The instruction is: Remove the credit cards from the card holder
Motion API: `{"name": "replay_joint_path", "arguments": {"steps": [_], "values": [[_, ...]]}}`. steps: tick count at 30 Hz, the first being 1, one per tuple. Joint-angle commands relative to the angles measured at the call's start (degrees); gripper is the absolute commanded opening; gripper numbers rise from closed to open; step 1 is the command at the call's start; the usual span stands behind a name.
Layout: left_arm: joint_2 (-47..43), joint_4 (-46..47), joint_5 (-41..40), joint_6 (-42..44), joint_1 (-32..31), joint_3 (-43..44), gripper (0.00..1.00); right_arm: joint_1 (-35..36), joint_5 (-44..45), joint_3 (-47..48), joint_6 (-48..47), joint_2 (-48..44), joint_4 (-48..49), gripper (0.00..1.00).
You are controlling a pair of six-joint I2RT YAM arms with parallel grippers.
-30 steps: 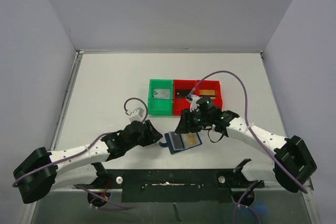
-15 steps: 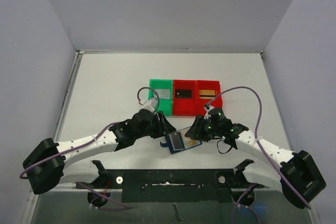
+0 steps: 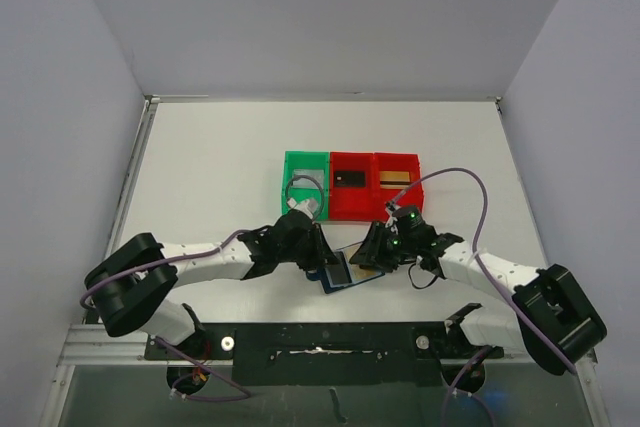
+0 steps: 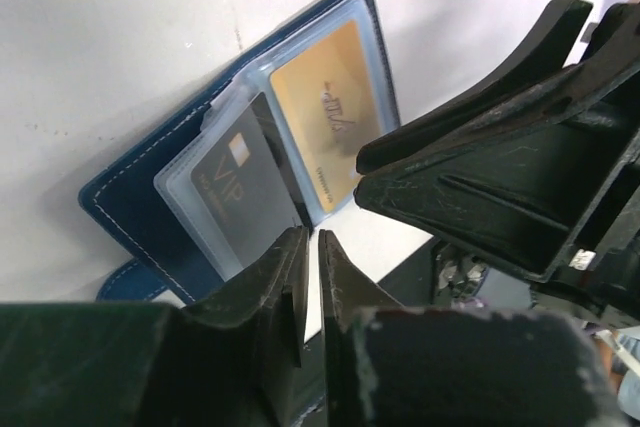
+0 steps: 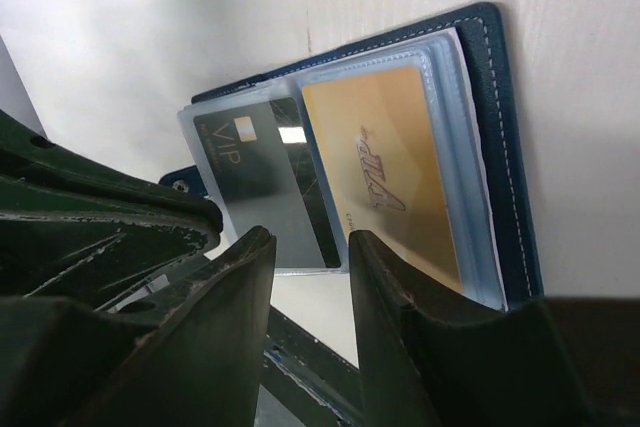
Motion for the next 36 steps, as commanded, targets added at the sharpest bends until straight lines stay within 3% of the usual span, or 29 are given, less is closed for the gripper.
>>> {"name": "replay_joint_path", "arguments": {"steps": [1,7,16,36], "values": [[1.3,1.7,0.3,0.5,-0.8,-0.2,0.07,0.5,-5.6,1.9,-1.7,3.3,5.5,0.36],[-0.1,-0.1,-2.2,-0.3,-0.9,-3.4,0.07,1.9,-4.4,5.8,-5.4,8.5,1.8,0.36],[3.8,-4.6,-4.3,0.9,-1.8,-1.3,0.04,2.5,2.8,11.1,-8.6,11.7,-8.0,0.36],[4.5,-6.2,-5.2,1.4,-1.8,-1.6,0.0,2.0,-9.2,9.7,-8.1,15.7,3.2,0.19]]}}
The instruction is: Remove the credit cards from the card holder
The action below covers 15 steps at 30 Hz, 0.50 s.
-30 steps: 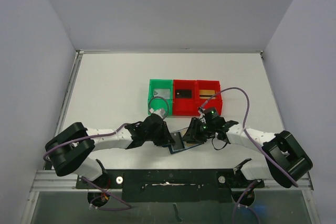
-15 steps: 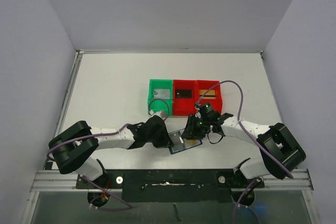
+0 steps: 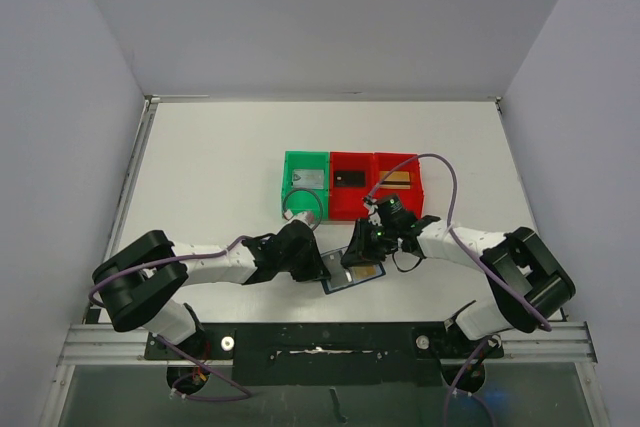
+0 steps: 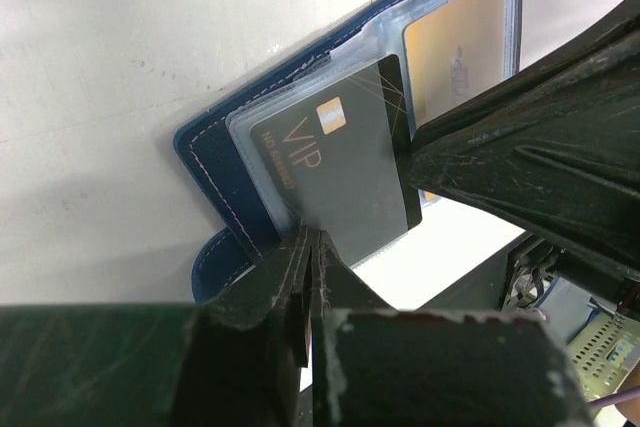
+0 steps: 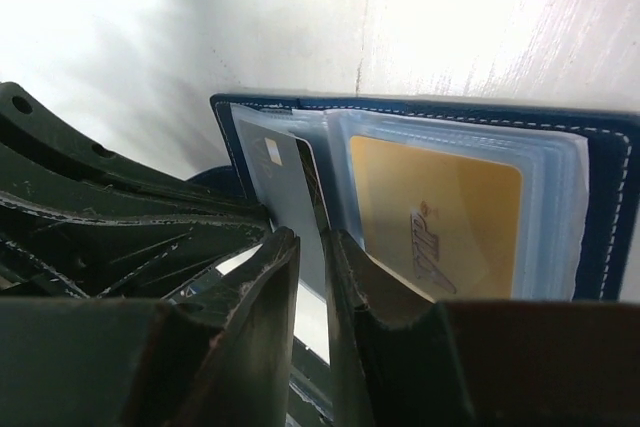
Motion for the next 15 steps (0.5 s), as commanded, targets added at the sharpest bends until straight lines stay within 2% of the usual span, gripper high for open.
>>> {"name": "replay_joint_path", "arguments": {"steps": [1,4,12,15], "values": [[0.8,-3.5,-2.1,1.5,-0.1,1.1,0.0,-0.2,-3.1,0.6,-0.1,0.0,4.0,0.18],[0.5,-4.0,-1.8,1.8,-0.1,1.2,0.0,-0.5,-2.6,0.9,-0.2,-0.1,3.8,0.17],[0.9,-5.4,-1.6,2.8,-0.1,1.9,0.0,-0.5,2.9,2.6,-2.1,-0.5,-2.2,0.25],[0.5,-5.5,-1.9,2.5,-0.1,1.6,0.0,-0.4,2.6,2.1,-2.2,-0.6,-1.8,0.26]]}}
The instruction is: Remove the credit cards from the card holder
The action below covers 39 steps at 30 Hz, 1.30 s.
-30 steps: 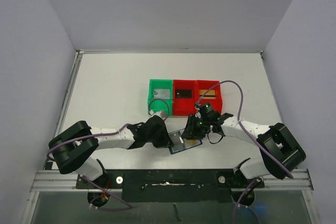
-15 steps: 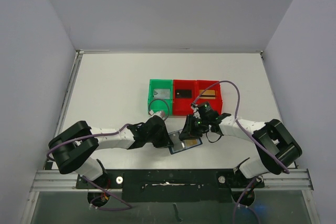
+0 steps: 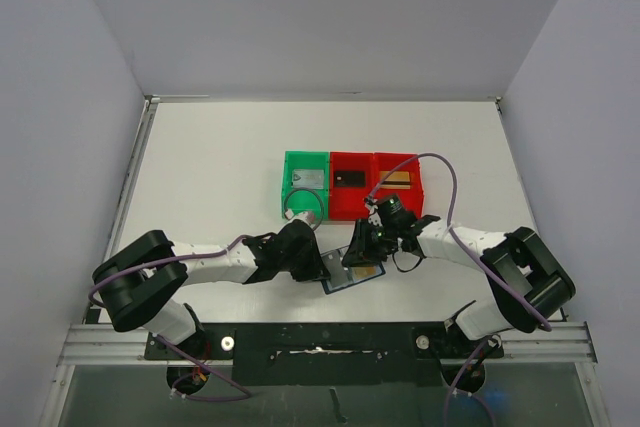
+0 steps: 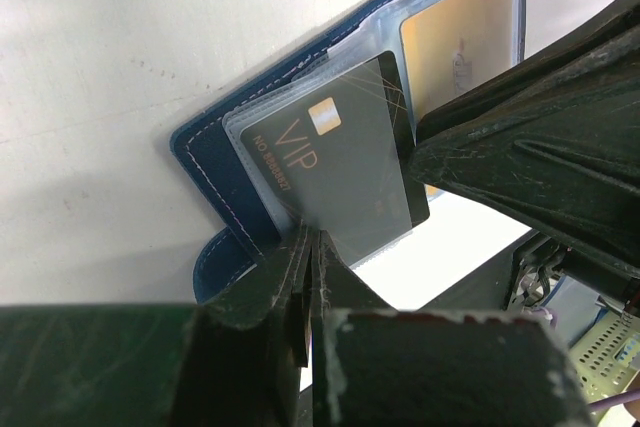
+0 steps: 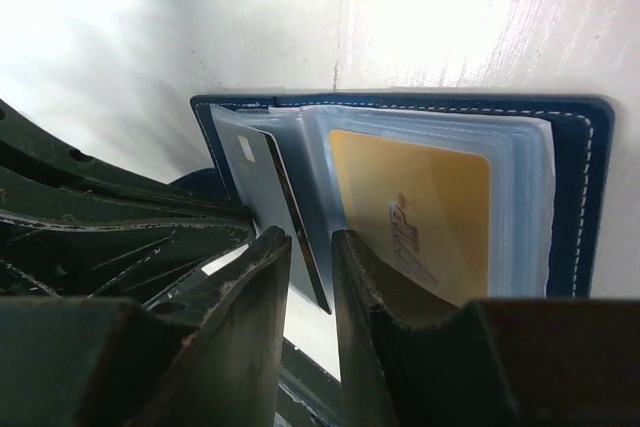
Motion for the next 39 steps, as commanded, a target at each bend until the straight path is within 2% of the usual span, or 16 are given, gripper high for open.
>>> {"name": "replay_joint_path", "arguments": {"steps": [1,4,8,14,24,31,35,39], "values": [[0.3,-4.0,-1.9,1.6,-0.1,0.7,0.0,-0.1,0.7,1.9,-1.3,-0.5,-0.1,0.26],[-0.1,-4.0,-2.0,1.6,-0.1,0.7,0.0,-0.1,-2.8,1.6,-1.2,0.9,2.0,0.25],[0.1,-4.4,-2.1,1.6,-0.1,1.0,0.0,-0.3,-6.0,-0.2,1.1,0.5,6.8,0.17],[0.2,-5.1,-2.7,1.6,0.0,1.0,0.0,-2.4,-6.6,-1.7,1.1,-2.0,7.3,0.0],[0.0,-5.6,-2.9,1.9,0.3,0.8,0.0,-9.4,-9.9,-4.5,-2.4,-5.1,5.2,0.0],[-1.3,-6.0,-3.0,2.5,0.9,1.9,0.0,-10.3,-10.9,-6.0,-2.5,-4.7,6.8,0.0],[-3.9,-5.4,-2.9,3.5,1.0,4.9,0.13,-10.4,-11.1,-7.4,-1.1,-4.6,8.9,0.01],[-5.0,-0.6,-0.5,4.4,1.1,7.0,0.23,-10.4,-11.1,-7.9,-0.4,-4.7,9.9,0.01]]}}
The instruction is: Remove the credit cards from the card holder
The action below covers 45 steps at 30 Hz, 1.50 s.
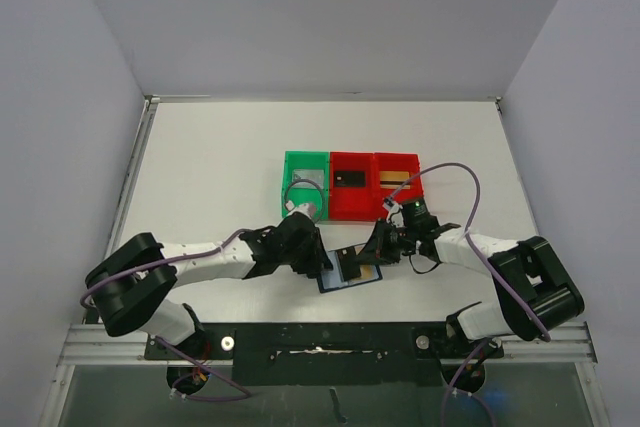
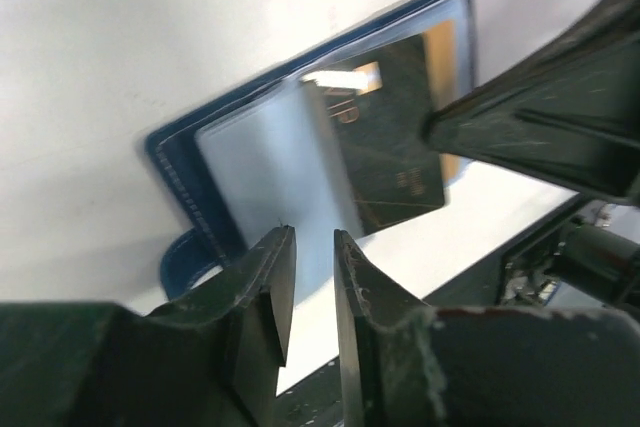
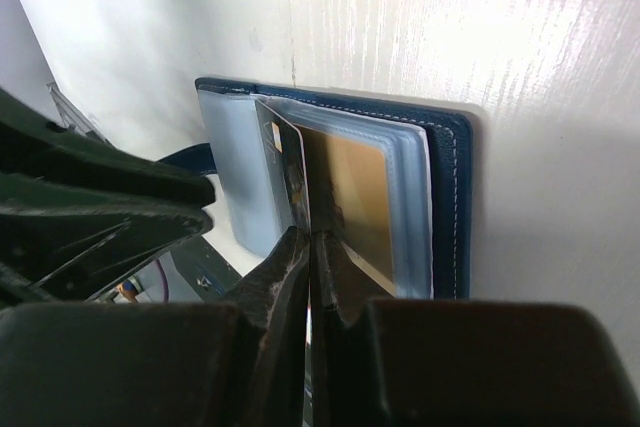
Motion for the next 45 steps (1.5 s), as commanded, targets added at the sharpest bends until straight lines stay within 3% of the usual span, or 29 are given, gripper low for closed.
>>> {"name": "replay_joint_path", "arguments": {"steps": [1,7,14,17,24,31,45], "values": [[-3.0,5.4,1.9,2.5,0.3,4.8,0.24,-0.1,-1.3,-0.6,1.1,-1.4,3.6,0.01],[2.4,8.8,6.1,3.2,0.2,7.6,0.26,-0.1,-1.1,-1.3,1.6,-1.6,4.4,0.01],[8.7,6.4,4.0,1.8,0.2,5.6,0.04,-0.1,-1.3,-1.8,2.3,-2.0,5.3,0.02],[10.0,4.8,2.7,1.0,0.0,4.6,0.0,-0.1,-1.3,-1.8,2.4,-2.1,5.5,0.04],[9.0,6.9,1.7,-0.5,-0.1,1.1,0.0,-0.1,-3.4,-1.6,2.2,-1.8,7.0,0.09],[9.6,5.7,1.8,0.0,-0.1,1.2,0.0,-0.1,-5.0,-0.2,0.4,0.0,6.4,0.21],[8.6,5.2,1.6,0.3,0.0,0.9,0.0,2.8,-3.9,4.8,-3.4,3.9,1.0,0.19]]}}
